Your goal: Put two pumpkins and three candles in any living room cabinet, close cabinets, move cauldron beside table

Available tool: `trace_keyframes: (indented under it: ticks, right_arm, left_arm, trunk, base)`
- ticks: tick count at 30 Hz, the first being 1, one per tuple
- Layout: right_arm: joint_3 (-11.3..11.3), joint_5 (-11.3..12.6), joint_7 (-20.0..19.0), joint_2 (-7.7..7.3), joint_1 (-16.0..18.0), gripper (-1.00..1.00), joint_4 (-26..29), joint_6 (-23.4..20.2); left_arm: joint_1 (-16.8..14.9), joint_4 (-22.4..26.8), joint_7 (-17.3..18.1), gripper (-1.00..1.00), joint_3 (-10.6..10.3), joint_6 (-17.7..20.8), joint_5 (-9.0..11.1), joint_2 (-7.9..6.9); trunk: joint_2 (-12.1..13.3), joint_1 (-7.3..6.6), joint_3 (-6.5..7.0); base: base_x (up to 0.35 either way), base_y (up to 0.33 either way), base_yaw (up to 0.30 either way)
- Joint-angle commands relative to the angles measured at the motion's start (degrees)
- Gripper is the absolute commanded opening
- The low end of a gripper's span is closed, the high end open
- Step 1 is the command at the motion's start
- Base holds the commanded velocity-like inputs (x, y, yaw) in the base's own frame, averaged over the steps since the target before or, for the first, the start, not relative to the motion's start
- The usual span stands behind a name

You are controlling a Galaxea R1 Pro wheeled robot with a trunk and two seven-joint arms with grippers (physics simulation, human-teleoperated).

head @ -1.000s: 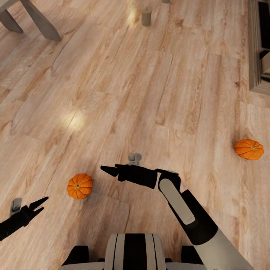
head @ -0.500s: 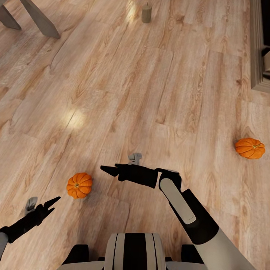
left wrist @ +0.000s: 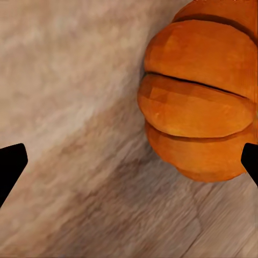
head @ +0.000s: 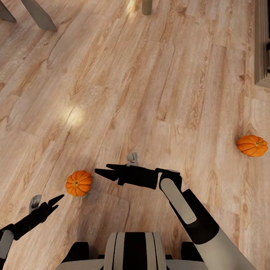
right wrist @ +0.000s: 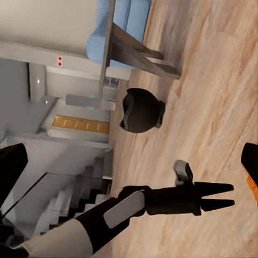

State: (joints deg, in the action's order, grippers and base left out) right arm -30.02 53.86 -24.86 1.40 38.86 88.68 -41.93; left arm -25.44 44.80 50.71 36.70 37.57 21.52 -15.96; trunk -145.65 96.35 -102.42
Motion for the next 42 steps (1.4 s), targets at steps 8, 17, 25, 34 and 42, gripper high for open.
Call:
trace_keyframes:
  ticks: [8,17,25,34,42]
  right_arm:
    - [0.0,0.3,-9.8,0.01,-0.1,1.00,0.1,-1.0]
    - [0.0,0.7,-10.6,0.01,-0.1,1.00,0.1,-1.3]
    - [-0.2,0.7,-10.3,0.01,-0.2,1.00,0.1,-1.3]
    - [-0.4,0.3,-9.9,0.01,-0.2,1.00,0.1,-1.2]
    - [-0.4,0.1,-9.9,0.02,-0.2,1.00,0.0,-1.1]
  left_arm:
    - [-0.2,2.9,0.1,1.00,0.1,0.0,0.2,0.21]
    - [-0.4,3.9,0.1,1.00,0.1,0.0,0.2,0.39]
    - [-0.4,4.0,0.1,1.00,-0.6,-2.1,0.2,1.56]
    - [-0.4,4.6,0.2,1.00,-3.0,-3.6,0.2,1.69]
    - [-0.4,5.3,1.1,1.00,-4.5,-3.6,0.2,2.39]
  trunk:
    - [0.0,-0.01,-0.02]
    - [0.0,-0.01,-0.02]
    - [-0.1,0.10,-0.91]
    - [-0.1,0.12,-1.13]
    - [-0.1,0.12,-1.13]
  base:
    - [0.000,0.000,0.000]
    - [0.000,0.000,0.000]
    - [0.000,0.000,0.000]
    - [0.000,0.000,0.000]
    - [0.000,0.000,0.000]
